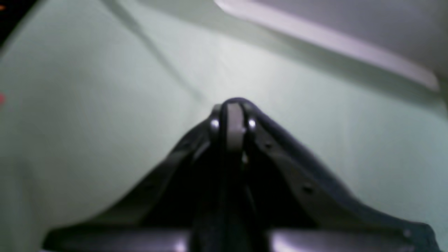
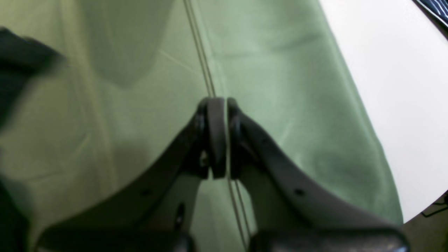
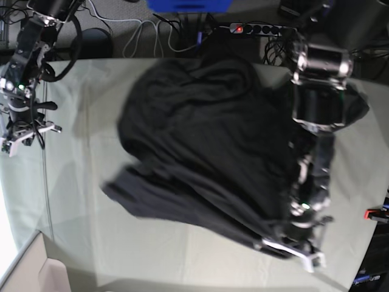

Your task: Layout the t-shirt on the table in an organized manner, then fold the t-shirt properly

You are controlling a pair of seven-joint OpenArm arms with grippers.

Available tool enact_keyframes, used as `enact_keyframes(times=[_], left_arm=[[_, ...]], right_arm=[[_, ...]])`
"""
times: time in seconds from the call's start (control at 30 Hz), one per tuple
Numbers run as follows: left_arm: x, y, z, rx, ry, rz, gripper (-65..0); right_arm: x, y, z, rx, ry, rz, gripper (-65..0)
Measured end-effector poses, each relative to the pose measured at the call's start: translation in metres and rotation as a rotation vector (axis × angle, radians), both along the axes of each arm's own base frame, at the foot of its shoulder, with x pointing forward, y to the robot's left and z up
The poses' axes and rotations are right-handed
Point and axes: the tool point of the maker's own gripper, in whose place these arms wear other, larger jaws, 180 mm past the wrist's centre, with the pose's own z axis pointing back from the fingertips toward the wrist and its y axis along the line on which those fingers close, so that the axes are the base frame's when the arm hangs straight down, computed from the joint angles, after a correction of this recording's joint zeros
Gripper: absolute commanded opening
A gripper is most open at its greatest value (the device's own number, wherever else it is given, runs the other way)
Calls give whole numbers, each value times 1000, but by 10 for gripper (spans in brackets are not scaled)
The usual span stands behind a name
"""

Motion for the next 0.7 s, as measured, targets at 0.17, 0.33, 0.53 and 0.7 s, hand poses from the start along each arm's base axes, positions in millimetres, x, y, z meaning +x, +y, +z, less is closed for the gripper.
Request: enact_keyframes(times=[0.17, 0.33, 0.53, 0.7], left_arm=[[9, 29, 23, 35, -40, 37, -650], [19, 37, 35, 53, -59, 46, -644], [17, 1, 11, 49, -4, -11, -639], [-8, -131, 5, -13, -27, -255, -649]], right_arm=[[6, 14, -3, 7, 6, 41, -650], [11, 30, -7, 15, 13, 90, -650], [17, 48, -11, 26, 18, 139, -650], [17, 50, -11, 27, 21, 142, -650]])
